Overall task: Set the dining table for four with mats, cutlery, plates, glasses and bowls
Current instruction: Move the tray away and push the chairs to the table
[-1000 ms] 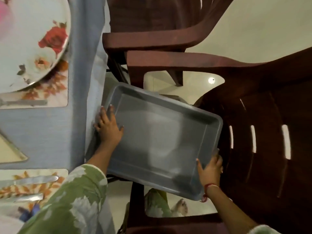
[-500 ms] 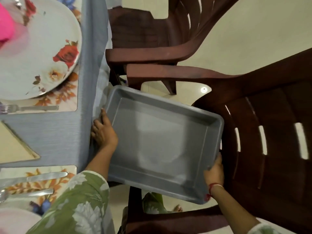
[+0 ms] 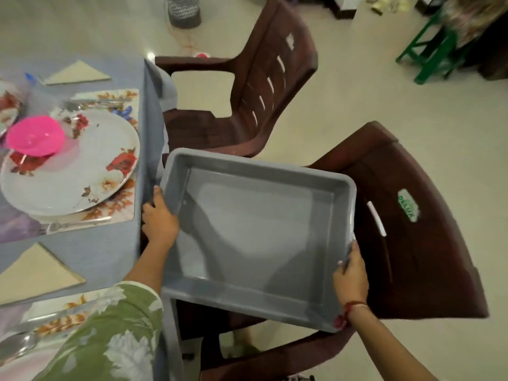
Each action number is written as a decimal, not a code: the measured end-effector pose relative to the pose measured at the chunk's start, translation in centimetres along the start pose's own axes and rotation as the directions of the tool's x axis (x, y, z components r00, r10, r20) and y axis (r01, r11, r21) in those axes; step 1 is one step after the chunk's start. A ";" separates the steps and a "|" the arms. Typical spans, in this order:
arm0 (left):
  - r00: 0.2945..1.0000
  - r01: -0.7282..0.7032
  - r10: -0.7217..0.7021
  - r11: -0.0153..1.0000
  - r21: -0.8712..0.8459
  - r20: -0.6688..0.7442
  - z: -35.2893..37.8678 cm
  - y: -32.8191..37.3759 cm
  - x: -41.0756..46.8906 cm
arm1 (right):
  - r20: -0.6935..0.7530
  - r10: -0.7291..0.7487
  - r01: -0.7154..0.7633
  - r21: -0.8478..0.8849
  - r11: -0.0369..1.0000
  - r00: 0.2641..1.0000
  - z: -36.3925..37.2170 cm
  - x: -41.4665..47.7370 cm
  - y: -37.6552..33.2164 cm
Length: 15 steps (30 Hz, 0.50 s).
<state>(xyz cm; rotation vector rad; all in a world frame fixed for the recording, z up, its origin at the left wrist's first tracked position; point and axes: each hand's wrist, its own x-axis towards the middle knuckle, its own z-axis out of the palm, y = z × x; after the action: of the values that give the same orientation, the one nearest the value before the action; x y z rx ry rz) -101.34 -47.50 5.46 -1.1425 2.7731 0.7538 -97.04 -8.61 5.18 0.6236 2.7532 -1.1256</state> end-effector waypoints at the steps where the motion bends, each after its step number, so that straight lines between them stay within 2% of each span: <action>1: 1.000 0.004 -0.004 1.000 0.001 0.012 -0.4 0.6 -0.2 | -0.024 -0.010 0.010 0.007 1.000 1.000 -0.8 -0.1 -0.4; 6: 1.000 0.000 0.001 0.999 -0.041 0.024 -1.5 3.3 -2.2 | -0.209 -0.131 0.140 0.024 0.990 0.969 -5.0 -1.1 -1.7; 9: 0.999 -0.035 0.036 0.996 -0.077 0.011 -2.2 5.0 -3.1 | -0.271 -0.168 0.190 0.054 0.980 0.948 -7.5 -1.0 -2.7; 12: 0.995 -0.085 0.079 0.990 -0.109 -0.060 -4.0 7.2 -4.0 | -0.297 -0.188 0.222 0.085 0.971 0.936 -9.8 -0.4 -3.3; 15: 0.970 -0.172 0.139 0.972 -0.157 -0.202 -6.8 9.2 -5.3 | -0.286 -0.261 0.299 0.095 0.950 0.922 -11.5 0.1 -3.3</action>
<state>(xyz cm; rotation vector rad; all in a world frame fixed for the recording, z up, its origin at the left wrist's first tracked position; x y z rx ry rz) -102.75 -41.51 16.46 -1.0840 3.0371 0.9684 -97.79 -2.74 15.62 0.4313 3.0964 -1.3940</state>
